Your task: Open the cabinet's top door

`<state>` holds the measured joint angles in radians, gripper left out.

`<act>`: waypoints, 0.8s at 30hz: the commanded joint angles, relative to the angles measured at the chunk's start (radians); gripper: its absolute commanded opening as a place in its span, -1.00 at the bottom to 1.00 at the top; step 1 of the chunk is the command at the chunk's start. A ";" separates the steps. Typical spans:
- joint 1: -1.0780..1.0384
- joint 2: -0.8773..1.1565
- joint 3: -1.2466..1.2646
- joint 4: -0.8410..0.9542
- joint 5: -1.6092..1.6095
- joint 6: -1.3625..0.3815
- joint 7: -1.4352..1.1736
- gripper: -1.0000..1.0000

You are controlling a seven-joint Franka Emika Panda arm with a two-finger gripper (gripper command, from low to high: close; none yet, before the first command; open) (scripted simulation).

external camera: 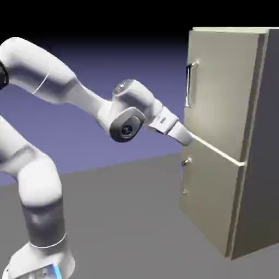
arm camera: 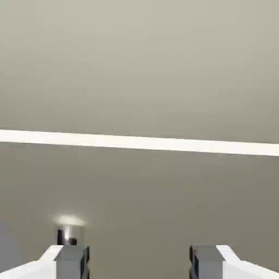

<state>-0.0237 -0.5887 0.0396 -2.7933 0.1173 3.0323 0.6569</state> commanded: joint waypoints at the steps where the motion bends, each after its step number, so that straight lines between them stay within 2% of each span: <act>1: -0.013 -0.007 0.015 0.006 0.044 -0.002 -0.031 0.00; 24: -0.317 -0.167 0.352 0.149 1.044 -0.042 -0.748 0.00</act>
<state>-0.3410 -0.7554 0.3920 -2.6447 1.1613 2.9904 -0.0912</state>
